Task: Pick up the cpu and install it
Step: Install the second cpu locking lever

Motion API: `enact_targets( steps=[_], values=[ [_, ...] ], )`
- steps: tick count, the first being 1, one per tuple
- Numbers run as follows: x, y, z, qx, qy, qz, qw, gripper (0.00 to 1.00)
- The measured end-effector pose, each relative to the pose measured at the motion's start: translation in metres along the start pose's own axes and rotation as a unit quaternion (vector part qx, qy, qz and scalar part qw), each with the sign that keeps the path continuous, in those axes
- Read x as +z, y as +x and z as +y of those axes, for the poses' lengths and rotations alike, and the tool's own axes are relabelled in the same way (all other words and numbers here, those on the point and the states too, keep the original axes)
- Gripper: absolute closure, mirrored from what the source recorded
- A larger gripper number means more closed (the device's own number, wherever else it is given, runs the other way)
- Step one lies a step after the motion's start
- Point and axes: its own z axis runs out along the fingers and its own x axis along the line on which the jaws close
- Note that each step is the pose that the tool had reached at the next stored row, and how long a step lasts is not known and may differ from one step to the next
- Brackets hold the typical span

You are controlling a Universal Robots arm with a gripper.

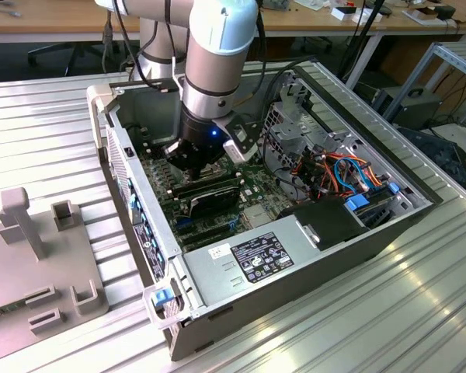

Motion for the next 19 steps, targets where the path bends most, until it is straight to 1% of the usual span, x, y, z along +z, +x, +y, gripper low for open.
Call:
enact_targets(
  steps=[2, 5, 6, 7, 8, 9, 11, 12, 14, 15, 16, 19],
  values=[
    [-0.0003, -0.0013, 0.0012, 0.0, 0.0, 0.0, 1.0, 0.89],
    [-0.0035, -0.004, 0.0056, 0.0, 0.0, -0.0001, 1.0, 0.89],
    [-0.0036, -0.0053, 0.006, 0.0, -0.0002, -0.0001, 1.0, 0.89],
    [-0.0036, -0.0074, 0.0062, 0.0, -0.0006, -0.0001, 1.0, 0.89],
    [-0.0035, -0.0132, 0.0063, 0.0, -0.0022, -0.0001, 1.0, 0.89],
    [-0.0034, -0.0172, 0.0065, 0.0, -0.0034, -0.0001, 0.99999, 0.89],
    [-0.0031, -0.0232, 0.0084, 0.0, -0.0056, -0.0004, 0.99998, 0.89],
    [-0.003, -0.0249, 0.0105, 0.0, -0.0063, -0.0005, 0.99998, 0.89],
    [-0.0028, -0.026, 0.0158, 0.0, -0.0066, -0.0005, 0.99998, 0.89],
    [-0.0048, -0.0261, 0.0178, 0.0, -0.0065, -0.0005, 0.99998, 0.89],
    [-0.0105, -0.0263, 0.0193, 0.0, -0.0066, -0.0005, 0.99998, 0.89],
    [-0.0194, -0.0265, 0.0205, 0.0, -0.0066, -0.0005, 0.99998, 0.89]
  ],
)
